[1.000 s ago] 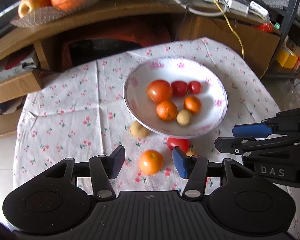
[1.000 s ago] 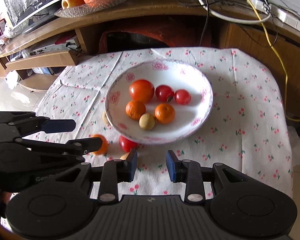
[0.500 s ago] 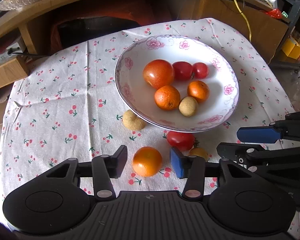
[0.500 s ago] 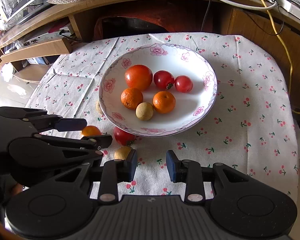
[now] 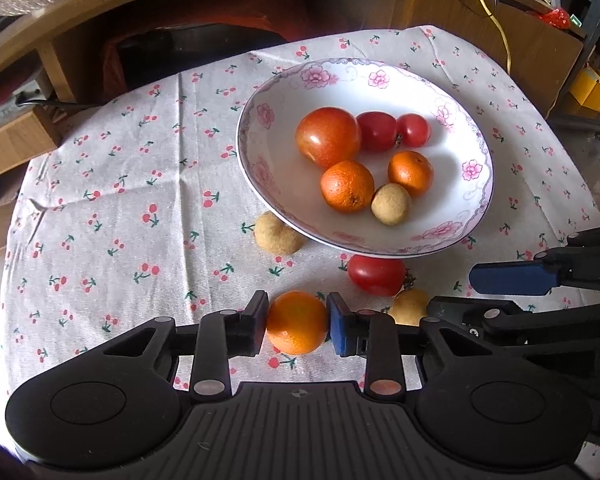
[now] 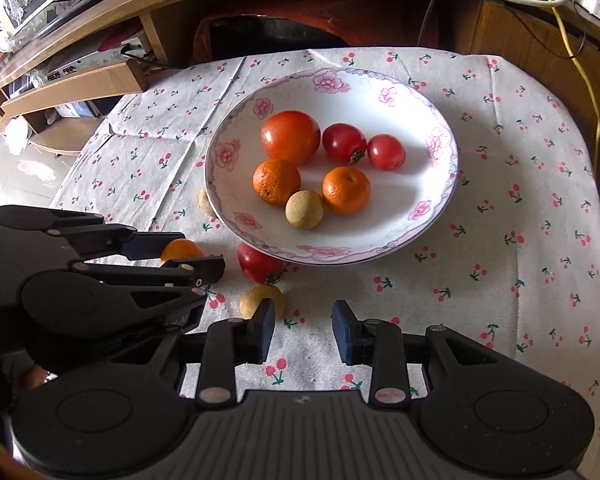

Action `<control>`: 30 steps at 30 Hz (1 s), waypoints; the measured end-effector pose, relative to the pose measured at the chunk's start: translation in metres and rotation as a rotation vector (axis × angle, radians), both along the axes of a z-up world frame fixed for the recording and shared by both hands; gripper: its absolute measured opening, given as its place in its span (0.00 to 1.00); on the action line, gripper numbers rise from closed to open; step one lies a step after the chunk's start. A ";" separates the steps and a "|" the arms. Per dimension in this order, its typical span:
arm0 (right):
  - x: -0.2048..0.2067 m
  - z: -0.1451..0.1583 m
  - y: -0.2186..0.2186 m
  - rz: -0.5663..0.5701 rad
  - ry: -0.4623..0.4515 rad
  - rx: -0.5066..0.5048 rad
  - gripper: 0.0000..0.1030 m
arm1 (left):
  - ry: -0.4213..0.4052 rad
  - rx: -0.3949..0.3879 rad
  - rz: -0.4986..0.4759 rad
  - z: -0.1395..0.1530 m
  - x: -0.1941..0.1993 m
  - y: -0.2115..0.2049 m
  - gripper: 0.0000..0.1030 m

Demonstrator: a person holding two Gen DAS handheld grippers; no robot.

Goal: Organize fruits
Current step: 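Grasp the second orange with the left tool, then grasp the small yellow round fruit with the right tool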

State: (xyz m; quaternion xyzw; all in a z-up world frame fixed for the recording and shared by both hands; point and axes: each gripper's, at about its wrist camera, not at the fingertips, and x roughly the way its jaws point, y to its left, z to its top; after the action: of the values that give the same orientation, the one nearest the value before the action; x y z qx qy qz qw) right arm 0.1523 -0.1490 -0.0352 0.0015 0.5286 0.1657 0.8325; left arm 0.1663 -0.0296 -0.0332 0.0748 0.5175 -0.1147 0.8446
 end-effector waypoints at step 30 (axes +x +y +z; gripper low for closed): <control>0.008 -0.005 0.009 -0.056 0.074 0.120 0.37 | 0.020 -0.013 0.046 0.007 -0.006 0.024 0.38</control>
State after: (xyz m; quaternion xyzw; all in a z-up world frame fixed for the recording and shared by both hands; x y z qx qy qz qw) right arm 0.1607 -0.1404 -0.0406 0.0724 0.5477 0.1736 0.8153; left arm 0.1603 -0.0055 -0.0259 0.0561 0.5269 -0.0992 0.8423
